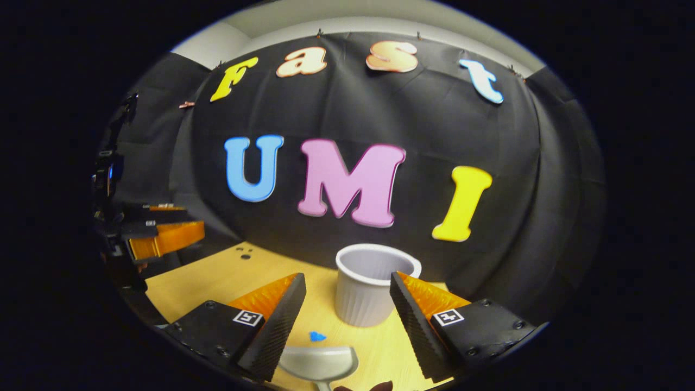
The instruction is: Pick up the small broom and dustpan from the desktop, sweep the trash into the dustpan with the broom, and then empty the trash into the garbage bin.
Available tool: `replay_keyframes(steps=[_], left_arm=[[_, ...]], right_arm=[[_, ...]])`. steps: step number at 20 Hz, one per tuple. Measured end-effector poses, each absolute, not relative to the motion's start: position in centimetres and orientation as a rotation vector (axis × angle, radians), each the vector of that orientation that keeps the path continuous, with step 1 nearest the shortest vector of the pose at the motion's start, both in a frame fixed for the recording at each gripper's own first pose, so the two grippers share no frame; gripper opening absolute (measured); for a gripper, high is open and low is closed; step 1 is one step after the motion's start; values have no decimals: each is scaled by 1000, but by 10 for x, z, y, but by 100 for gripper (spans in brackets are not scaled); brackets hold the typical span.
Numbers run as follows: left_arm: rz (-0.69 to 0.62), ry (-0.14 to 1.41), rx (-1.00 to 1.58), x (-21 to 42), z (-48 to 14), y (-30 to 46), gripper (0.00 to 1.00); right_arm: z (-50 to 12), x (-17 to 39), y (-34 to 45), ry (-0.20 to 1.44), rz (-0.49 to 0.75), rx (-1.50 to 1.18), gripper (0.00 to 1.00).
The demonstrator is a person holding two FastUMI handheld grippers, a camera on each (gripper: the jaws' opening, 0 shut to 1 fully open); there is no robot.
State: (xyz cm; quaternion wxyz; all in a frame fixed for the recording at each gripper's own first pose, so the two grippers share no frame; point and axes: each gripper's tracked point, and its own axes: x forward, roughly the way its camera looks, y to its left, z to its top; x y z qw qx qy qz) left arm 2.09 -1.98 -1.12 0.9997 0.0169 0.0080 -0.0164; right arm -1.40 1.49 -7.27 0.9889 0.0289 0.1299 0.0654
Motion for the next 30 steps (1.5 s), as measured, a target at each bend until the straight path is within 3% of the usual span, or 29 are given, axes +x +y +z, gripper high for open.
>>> replay_keyframes(steps=[6,10,21,28,29,30], left_arm=[[-12,43,29,20,-23,-14,94],[-5,63,28,18,-32,-14,94],[18,84,47,12,-40,-11,94],[45,94,49,5,-43,0,94],[49,97,44,4,-45,2,94],[56,102,37,4,-47,3,94]], right_arm=[[-205,-88,34,713,253,155,97],[-281,-123,34,897,273,72,97],[-408,-136,57,1168,265,13,91],[-436,-129,67,1278,267,30,86],[-439,-129,69,1299,272,37,80],[-437,-124,69,1286,261,42,65]])
